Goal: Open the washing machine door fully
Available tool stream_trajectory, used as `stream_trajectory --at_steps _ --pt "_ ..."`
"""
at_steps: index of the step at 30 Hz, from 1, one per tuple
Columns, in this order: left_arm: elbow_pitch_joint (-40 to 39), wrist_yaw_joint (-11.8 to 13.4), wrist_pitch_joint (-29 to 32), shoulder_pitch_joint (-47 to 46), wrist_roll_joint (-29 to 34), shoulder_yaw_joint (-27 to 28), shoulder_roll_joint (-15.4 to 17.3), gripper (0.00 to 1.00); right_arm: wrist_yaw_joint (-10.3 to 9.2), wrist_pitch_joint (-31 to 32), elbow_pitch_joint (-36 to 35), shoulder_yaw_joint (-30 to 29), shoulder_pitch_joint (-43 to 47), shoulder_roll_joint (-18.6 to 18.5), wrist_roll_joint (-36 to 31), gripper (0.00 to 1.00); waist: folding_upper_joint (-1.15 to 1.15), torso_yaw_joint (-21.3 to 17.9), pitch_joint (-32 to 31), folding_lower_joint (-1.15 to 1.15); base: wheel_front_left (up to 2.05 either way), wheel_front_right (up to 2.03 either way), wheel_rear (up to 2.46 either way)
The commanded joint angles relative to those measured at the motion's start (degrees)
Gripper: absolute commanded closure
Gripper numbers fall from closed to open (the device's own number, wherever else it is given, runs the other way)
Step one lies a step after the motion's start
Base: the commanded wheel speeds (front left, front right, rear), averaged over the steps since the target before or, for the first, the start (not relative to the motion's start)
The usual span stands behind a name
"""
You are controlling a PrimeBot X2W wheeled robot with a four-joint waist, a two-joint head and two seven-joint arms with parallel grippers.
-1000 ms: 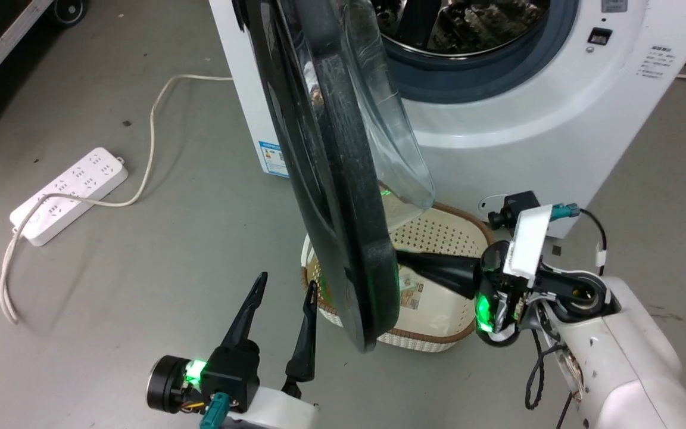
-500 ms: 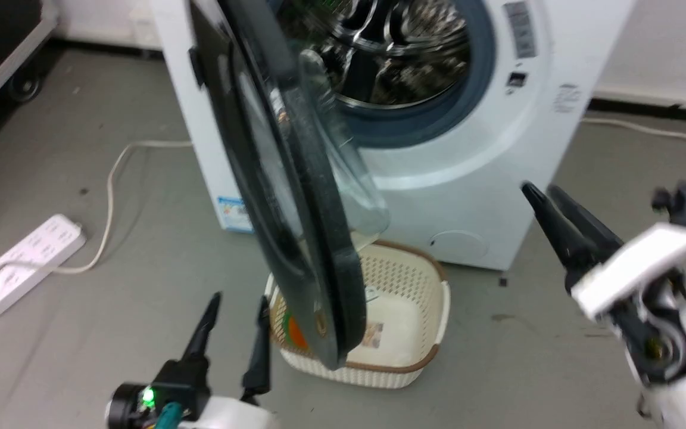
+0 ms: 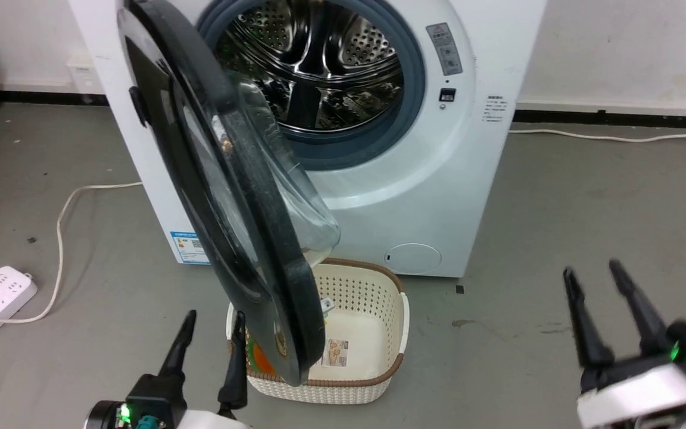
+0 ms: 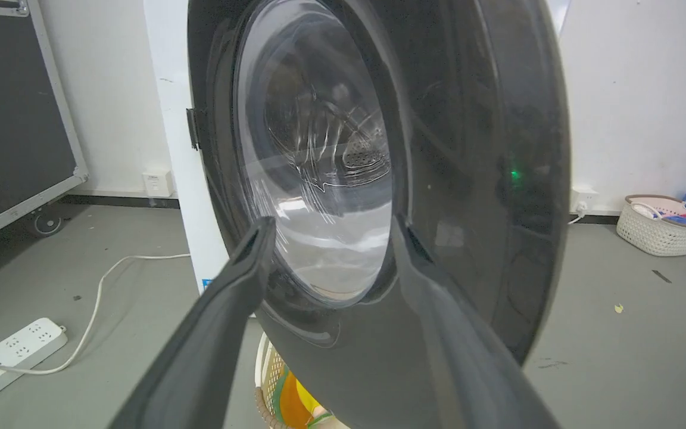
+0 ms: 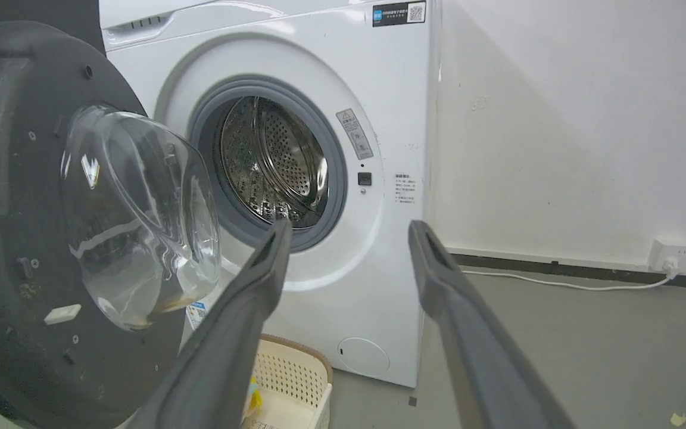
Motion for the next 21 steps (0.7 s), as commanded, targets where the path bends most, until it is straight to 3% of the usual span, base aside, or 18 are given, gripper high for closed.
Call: stream_trajectory --at_steps 1,5,11,21 --pt "0.5 -0.5 -0.3 0.6 0.4 0.0 0.1 0.0 0.05 -0.5 -1.3 -1.3 2.8 2.0 -3.2 0.0 0.0 -0.2 0.1 0.0 0.0 0.0 0.0" --pt "0.8 -0.8 -0.3 0.3 0.5 0.2 0.0 0.0 0.05 -0.6 -3.2 -3.5 6.6 6.4 -8.0 0.0 0.0 -0.5 0.3 0.0 0.0 0.0 0.0" --pt "1.7 -0.9 -0.3 0.2 0.8 -0.2 0.0 0.0 0.05 -0.6 -1.5 -4.7 9.7 9.6 -14.9 0.0 0.0 -0.6 0.4 0.0 0.0 0.0 0.0" --pt "2.2 -0.8 -0.3 -0.5 0.3 -0.5 -0.1 0.0 0.05 -0.6 -2.3 -6.1 9.3 11.3 -15.2 0.0 0.0 -1.0 0.9 0.0 0.0 0.0 0.0"
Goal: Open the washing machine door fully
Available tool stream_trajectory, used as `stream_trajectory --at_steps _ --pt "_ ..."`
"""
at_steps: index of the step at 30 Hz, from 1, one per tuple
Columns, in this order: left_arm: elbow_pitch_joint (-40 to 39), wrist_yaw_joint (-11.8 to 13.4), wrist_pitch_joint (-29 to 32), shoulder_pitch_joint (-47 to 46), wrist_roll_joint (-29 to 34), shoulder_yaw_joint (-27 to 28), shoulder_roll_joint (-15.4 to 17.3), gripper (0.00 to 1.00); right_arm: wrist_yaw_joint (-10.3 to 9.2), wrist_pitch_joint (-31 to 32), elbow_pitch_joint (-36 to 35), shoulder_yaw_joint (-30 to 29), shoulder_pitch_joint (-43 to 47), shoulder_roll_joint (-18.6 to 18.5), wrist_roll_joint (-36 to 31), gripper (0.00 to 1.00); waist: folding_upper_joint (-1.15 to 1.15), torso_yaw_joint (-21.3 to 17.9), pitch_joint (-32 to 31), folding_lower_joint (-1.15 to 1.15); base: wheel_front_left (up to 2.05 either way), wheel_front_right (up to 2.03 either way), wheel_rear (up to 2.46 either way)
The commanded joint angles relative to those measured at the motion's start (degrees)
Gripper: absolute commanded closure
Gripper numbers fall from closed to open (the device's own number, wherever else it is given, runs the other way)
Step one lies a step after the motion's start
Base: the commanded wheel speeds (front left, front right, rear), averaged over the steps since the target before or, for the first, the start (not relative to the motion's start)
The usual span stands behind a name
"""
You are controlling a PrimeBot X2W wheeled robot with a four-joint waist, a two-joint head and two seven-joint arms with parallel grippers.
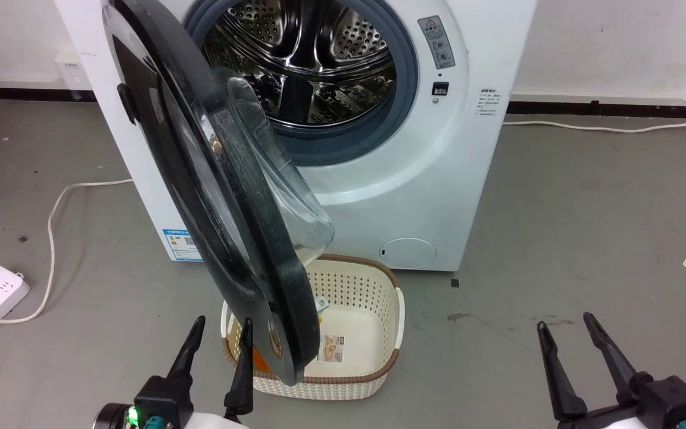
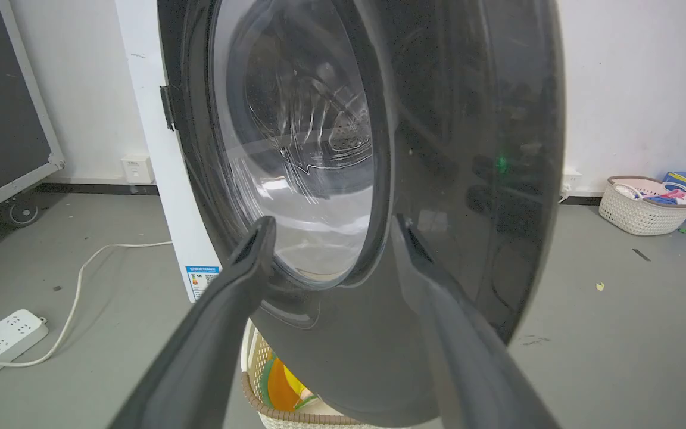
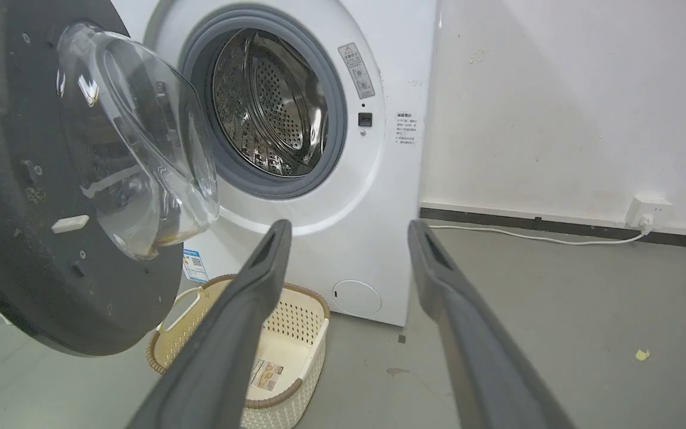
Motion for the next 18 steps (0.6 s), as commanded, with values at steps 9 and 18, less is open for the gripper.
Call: stream_trajectory --at_steps 9,18 --pt "-1.7 0.0 -0.3 -0.9 -2.0 0.2 0.0 1.0 0.05 -0.3 0.2 -0.5 -0.6 0.5 1.6 0.0 0.0 -0.2 0.1 0.0 0.0 0.0 0.0" --pt "-17.1 3.0 -0.3 -6.1 -6.5 7.5 0.0 1.0 0.05 -0.3 0.2 -0.4 -0.9 0.6 2.5 0.0 0.0 -0.2 -0.2 0.0 0.0 0.0 0.0"
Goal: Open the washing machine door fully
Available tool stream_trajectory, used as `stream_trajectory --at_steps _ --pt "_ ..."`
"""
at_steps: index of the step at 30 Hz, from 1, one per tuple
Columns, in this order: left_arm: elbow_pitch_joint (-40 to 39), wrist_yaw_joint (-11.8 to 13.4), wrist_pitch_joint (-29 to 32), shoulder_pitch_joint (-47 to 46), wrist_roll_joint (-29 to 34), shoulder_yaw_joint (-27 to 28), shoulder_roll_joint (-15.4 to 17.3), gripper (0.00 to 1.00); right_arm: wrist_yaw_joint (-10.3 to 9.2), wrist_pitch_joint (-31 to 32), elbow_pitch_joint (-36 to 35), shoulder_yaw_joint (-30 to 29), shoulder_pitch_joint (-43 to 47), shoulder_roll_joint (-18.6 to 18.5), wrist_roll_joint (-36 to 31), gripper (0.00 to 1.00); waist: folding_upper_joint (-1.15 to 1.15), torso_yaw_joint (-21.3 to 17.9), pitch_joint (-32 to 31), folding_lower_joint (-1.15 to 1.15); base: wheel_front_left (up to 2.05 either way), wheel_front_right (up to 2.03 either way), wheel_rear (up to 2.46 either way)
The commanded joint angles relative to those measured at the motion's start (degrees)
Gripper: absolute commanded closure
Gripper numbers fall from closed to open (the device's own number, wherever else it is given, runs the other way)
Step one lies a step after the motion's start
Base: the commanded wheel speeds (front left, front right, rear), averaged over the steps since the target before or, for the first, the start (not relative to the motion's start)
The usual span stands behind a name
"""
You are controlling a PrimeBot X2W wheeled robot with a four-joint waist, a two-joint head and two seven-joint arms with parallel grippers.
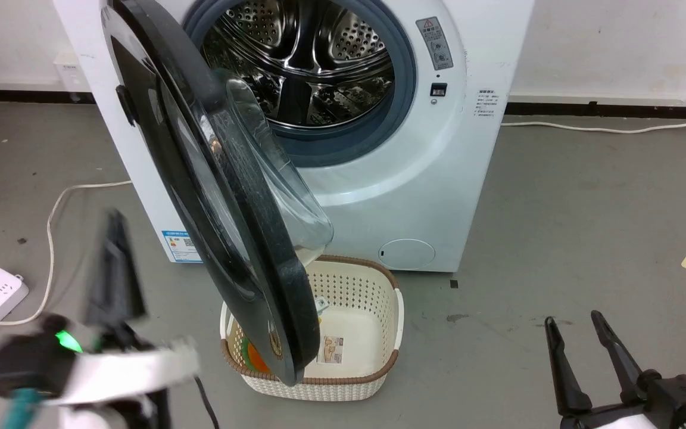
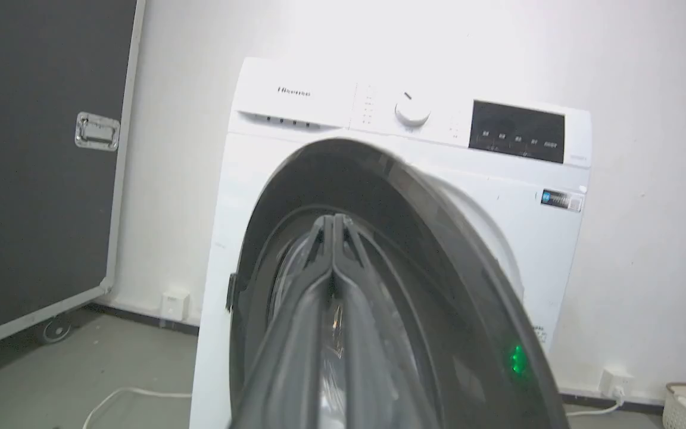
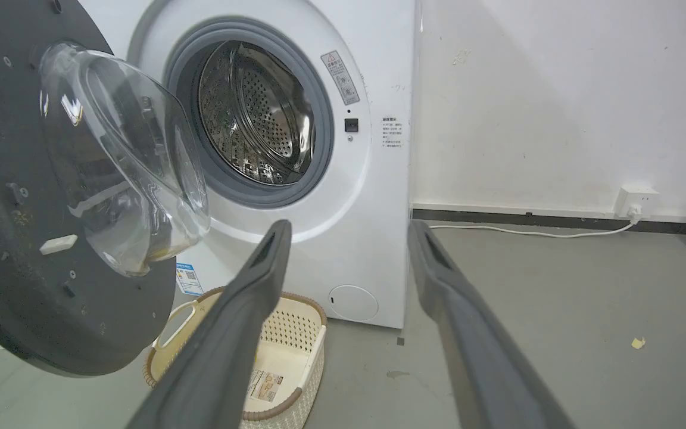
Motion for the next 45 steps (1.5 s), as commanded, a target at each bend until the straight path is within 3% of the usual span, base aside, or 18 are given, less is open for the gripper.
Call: stream_trajectory --at_steps 1,6,11,18,27,36,45 --pt "-2.7 0.3 -0.3 -2.1 -0.3 0.9 0.1 1.0 0.05 -0.3 0.0 0.0 -0.8 0.3 0.3 0.0 0.0 0.0 0.0 0.0 0.0 0.0 0.0" --pt "-11.6 0.4 -0.3 -7.4 0.2 1.8 0.1 1.0 0.05 -0.3 -0.2 0.4 -0.9 0.3 0.9 0.0 0.0 -0.3 0.0 0.0 0.0 0.0 0.0" --pt "-13.6 -0.7 0.2 -9.3 2.5 -2.6 0.1 1.0 0.05 -0.3 0.1 0.8 -0.8 0.3 1.3 0.0 0.0 -0.6 0.2 0.0 0.0 0.0 0.0" --pt "-9.2 -0.2 7.2 -6.7 2.3 -14.8 0.1 1.0 0.05 -0.3 0.3 0.9 -0.8 0.3 1.8 0.0 0.0 -1.1 0.6 0.0 0.0 0.0 0.0" --pt "5.9 0.1 11.5 -3.6 -1.5 -25.4 0.1 1.0 0.05 -0.3 0.4 0.8 -1.2 0.3 2.5 0.0 0.0 -1.2 1.6 0.0 0.0 0.0 0.0" --pt "20.4 1.9 8.3 -5.4 -3.2 -24.3 0.2 1.0 0.05 -0.3 0.9 1.3 -1.6 0.3 2.8 0.0 0.0 -1.1 2.5 0.0 0.0 0.0 0.0" --pt "22.7 2.8 3.5 -4.1 -4.8 -22.6 0.5 1.0 0.05 -0.3 1.6 1.5 -0.2 0.3 3.0 0.0 0.0 3.8 1.0 0.0 0.0 0.0 0.0"
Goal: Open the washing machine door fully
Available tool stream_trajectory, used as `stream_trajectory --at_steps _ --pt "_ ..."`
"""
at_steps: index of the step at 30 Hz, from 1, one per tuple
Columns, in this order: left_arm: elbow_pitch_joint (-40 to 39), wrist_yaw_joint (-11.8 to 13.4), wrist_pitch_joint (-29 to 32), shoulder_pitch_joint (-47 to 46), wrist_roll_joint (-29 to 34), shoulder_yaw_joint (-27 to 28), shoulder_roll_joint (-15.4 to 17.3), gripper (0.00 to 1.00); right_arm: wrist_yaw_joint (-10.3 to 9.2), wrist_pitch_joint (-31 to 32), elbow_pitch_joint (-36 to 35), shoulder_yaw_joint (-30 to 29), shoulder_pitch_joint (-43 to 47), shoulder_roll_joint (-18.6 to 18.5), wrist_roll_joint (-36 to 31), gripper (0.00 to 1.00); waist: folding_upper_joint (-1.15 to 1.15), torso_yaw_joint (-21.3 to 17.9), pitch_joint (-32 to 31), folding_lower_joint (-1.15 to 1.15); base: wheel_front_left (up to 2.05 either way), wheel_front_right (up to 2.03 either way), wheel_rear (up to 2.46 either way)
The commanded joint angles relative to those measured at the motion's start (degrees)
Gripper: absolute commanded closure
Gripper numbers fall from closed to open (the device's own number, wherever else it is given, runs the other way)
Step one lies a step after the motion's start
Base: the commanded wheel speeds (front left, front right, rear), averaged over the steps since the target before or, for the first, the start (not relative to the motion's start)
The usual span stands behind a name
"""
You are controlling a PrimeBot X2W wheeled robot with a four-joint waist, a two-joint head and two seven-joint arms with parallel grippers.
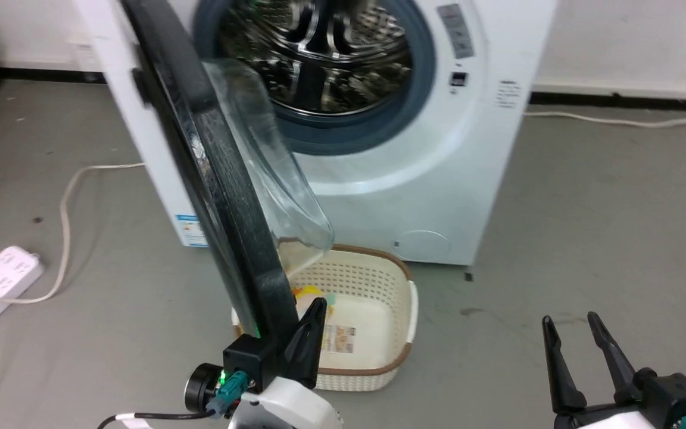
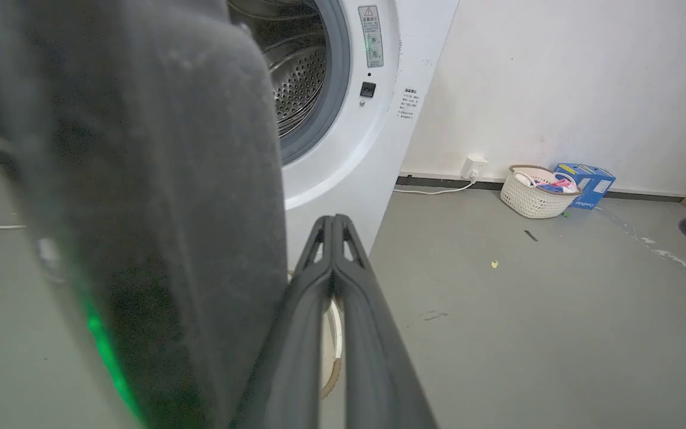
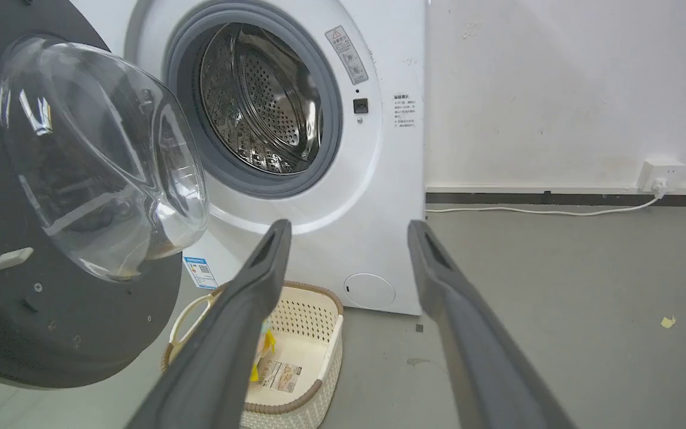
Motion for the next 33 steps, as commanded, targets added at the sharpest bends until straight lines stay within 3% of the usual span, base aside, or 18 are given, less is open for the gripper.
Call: stream_trajectory --at_steps 1,17,22,33 --pt "0.3 0.7 -0.6 0.4 -0.4 0.9 0.9 1.0 0.05 -0.2 0.3 0.1 0.7 0.2 0.2 0.0 0.0 2.6 -1.1 0.0 0.0 0.0 0.0" --pt "-3.2 3.9 0.3 3.6 -2.8 7.0 6.3 1.0 0.05 -0.2 1.1 2.6 1.7 0.2 -0.3 0.0 0.0 16.5 -1.1 0.0 0.0 0.0 0.0" --pt "-2.9 4.6 -0.2 1.5 -3.9 10.6 8.7 1.0 0.05 -0.2 0.7 3.2 0.9 -0.1 -1.5 0.0 0.0 18.5 2.3 0.0 0.0 0.0 0.0" --pt "1.1 5.2 -0.3 -5.9 -6.7 18.3 14.8 1.0 0.05 0.5 -1.5 3.4 -1.3 -4.7 -1.9 0.0 0.0 19.8 11.6 0.0 0.0 0.0 0.0"
